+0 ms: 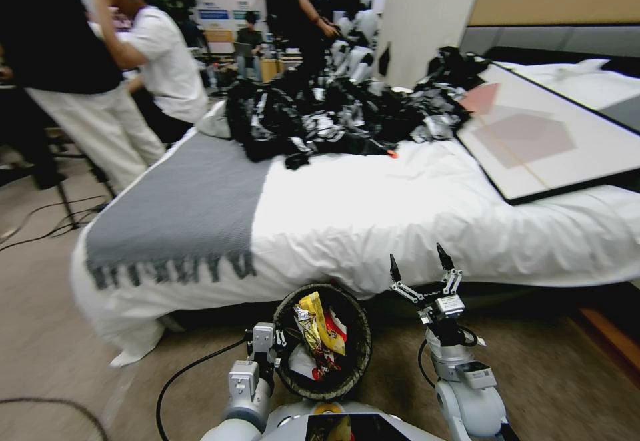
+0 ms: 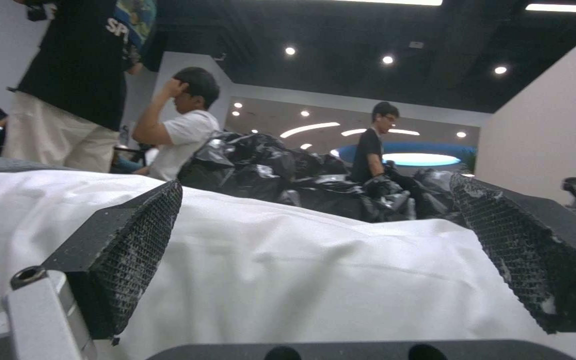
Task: Pick up the trash bin, then pick up the garbage from the floor and place it into the trash bin.
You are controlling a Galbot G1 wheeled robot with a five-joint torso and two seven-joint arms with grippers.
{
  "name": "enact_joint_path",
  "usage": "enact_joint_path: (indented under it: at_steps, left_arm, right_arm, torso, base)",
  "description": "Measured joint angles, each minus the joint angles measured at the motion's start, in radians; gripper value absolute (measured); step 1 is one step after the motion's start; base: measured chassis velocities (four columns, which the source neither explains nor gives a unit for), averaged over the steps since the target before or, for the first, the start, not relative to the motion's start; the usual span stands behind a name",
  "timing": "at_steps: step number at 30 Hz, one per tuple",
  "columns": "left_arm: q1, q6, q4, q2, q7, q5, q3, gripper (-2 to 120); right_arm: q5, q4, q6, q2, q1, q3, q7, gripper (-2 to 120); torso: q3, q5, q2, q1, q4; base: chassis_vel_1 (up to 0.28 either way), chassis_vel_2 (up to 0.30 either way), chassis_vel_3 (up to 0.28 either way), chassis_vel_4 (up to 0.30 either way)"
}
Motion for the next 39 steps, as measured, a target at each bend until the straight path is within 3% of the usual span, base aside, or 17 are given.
enact_joint_path:
  at_steps: [39]
  left_arm:
    - [-0.003, 0.002, -0.006, -0.004, 0.001, -0.002, -0.02, 0]
  right_arm:
    - [0.003, -0.019, 0.001, -0.002, 0.02, 0.008, -0.003, 100]
  torso:
    - [0.0, 0.0, 0.0, 0.0, -0.0001]
  base:
    - [0.129, 0.128, 0.127, 0.121]
